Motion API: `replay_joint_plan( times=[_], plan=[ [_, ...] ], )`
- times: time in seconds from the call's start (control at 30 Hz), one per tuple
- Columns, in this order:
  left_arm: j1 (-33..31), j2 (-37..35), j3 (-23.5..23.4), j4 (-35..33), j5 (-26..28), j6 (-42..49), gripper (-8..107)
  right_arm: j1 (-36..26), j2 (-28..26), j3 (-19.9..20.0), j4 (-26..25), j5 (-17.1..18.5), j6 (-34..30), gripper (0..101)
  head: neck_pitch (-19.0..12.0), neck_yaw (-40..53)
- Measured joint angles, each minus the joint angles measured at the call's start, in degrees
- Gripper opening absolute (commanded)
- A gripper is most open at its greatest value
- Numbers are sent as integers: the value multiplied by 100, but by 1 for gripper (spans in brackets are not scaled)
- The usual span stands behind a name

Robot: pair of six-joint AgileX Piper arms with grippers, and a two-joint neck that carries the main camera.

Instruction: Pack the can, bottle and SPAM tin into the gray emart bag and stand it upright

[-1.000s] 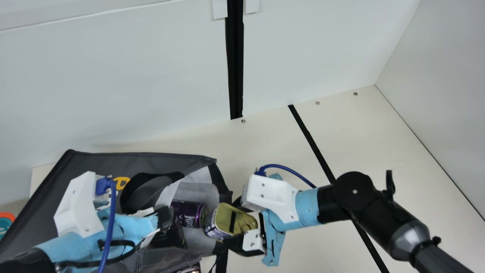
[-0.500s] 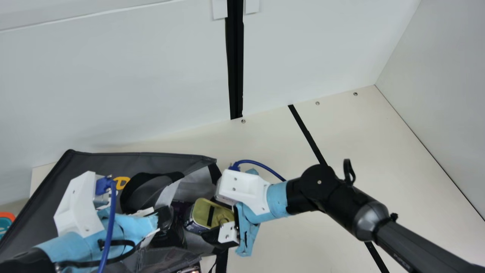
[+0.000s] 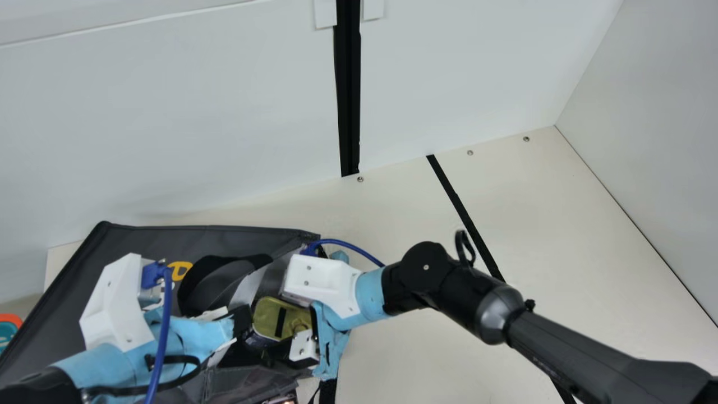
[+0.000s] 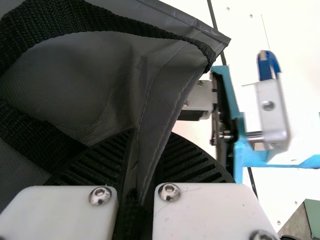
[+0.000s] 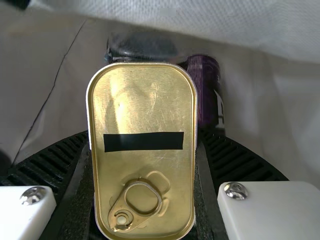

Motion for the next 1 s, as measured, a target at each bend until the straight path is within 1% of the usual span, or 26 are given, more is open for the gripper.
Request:
replay_joint_plan(
  times=[0.27,0.6,0.77,1.0],
  plan=[
    [0,0,0,0,0,0,-8,281,329,-344,0,-241,183,0,0,0],
    [0,0,0,0,0,0,-8,438,714,-845,6,-569,463,0,0,9],
    [0,0,0,0,0,0,-8,492,806,-1006,17,-685,568,17,0,0],
    [0,0,0,0,0,0,-8,530,849,-1073,-2,-753,688,40,0,0]
  ],
)
